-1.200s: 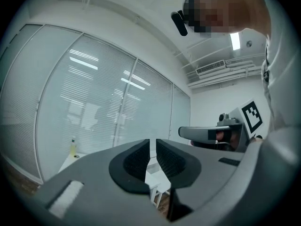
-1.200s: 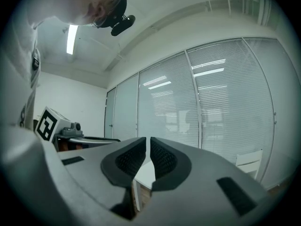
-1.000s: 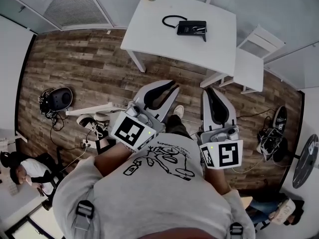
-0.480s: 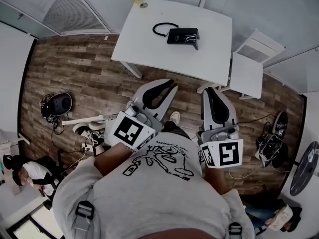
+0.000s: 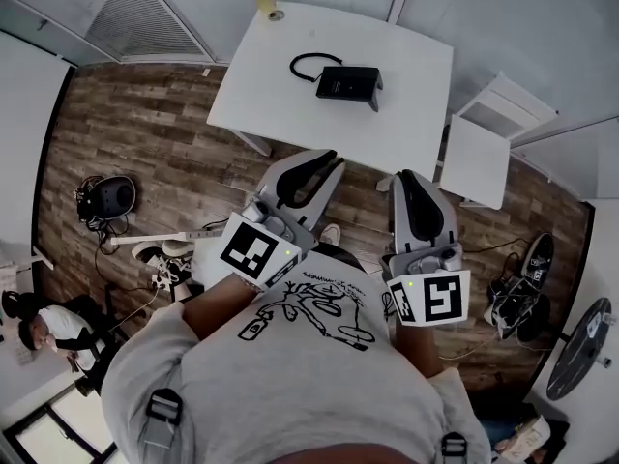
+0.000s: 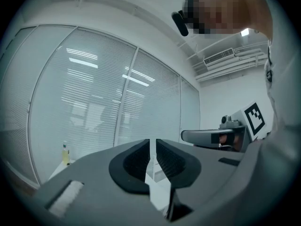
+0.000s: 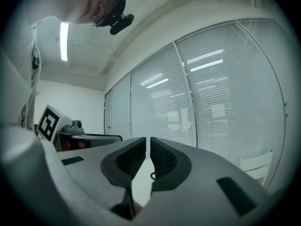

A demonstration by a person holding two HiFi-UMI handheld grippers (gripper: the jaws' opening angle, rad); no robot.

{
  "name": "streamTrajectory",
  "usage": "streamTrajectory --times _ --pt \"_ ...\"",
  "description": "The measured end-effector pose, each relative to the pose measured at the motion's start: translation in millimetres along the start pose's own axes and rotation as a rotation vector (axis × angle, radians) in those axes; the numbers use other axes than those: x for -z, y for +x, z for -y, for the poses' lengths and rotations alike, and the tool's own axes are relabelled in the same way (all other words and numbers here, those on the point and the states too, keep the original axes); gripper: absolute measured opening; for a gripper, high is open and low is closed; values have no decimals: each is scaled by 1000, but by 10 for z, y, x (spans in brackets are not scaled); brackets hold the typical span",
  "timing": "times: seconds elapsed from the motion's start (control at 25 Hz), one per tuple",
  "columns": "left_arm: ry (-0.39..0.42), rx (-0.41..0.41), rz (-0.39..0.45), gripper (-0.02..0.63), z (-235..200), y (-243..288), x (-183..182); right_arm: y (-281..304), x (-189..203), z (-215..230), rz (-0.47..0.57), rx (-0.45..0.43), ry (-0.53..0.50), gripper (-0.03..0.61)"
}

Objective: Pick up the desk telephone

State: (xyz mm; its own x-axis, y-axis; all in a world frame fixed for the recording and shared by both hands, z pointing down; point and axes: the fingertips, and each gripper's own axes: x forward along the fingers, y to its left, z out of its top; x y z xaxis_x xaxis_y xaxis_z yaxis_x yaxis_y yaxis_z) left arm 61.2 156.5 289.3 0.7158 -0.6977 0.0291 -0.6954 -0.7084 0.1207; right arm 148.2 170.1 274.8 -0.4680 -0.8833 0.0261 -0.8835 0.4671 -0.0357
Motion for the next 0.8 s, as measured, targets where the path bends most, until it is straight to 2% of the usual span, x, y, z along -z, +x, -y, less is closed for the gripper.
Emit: streamTrajectory --times 0.44,0.8 --pt "-16 -32 -6 38 -307 323 15 360 36 199 -19 -28 11 25" --pt "-53 -21 -7 38 -931 696 40 1078 87 339 -50 -30 -6 25"
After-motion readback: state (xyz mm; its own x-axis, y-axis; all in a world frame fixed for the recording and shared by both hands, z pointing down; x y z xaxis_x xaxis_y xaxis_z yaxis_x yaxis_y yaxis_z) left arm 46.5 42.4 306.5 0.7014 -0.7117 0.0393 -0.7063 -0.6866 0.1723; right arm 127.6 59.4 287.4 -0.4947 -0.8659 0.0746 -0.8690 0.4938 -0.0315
